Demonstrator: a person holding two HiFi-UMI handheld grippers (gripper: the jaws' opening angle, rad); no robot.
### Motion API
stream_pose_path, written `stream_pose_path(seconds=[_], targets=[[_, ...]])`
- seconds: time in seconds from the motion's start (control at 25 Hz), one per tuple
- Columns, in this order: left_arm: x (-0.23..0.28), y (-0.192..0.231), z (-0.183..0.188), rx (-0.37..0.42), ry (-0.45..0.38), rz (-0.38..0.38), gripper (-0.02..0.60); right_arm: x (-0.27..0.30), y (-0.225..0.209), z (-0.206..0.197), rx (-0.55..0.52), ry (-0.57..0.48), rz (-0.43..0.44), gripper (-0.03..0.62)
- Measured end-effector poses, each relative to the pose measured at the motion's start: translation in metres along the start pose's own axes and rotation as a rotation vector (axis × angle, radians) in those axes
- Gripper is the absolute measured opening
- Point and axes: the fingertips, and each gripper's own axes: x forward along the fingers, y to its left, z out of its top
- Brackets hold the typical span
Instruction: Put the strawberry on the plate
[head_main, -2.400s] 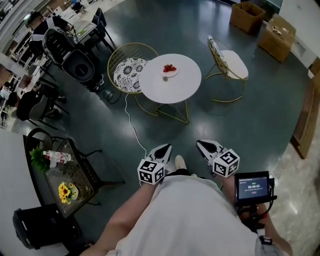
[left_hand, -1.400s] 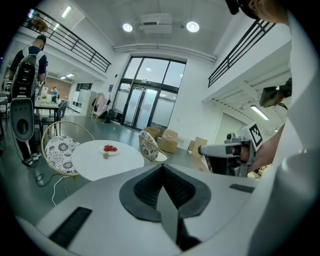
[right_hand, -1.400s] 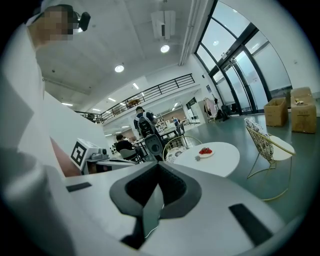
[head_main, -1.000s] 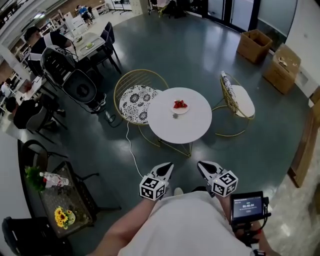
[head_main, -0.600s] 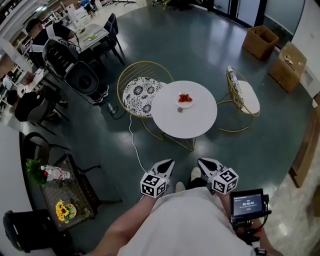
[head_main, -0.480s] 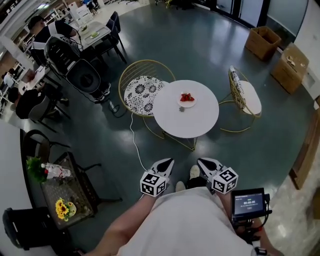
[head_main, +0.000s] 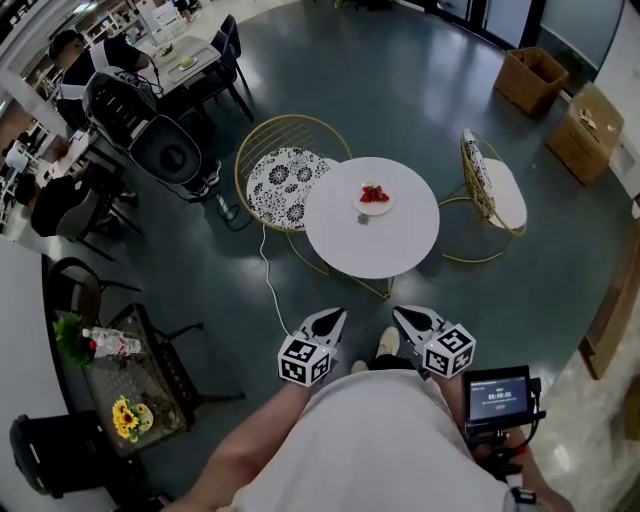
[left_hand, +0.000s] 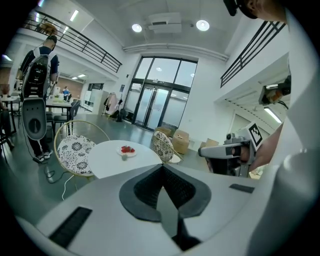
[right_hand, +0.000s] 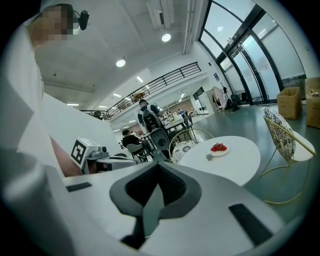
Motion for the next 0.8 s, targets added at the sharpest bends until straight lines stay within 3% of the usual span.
stream_pose_path(seconds=[0.36, 0.8], targets=[[0.061, 0.015, 0.029, 0.003, 0.017, 0.012, 0.006, 0.017, -0.063, 0.028, 0.019, -0.002, 0.015, 0.006], [0.081, 0.028, 0.051, 0.0, 0.01, 0.023, 0.006, 0.031, -0.082, 0.048, 0.02, 0.001, 0.02, 0.006]])
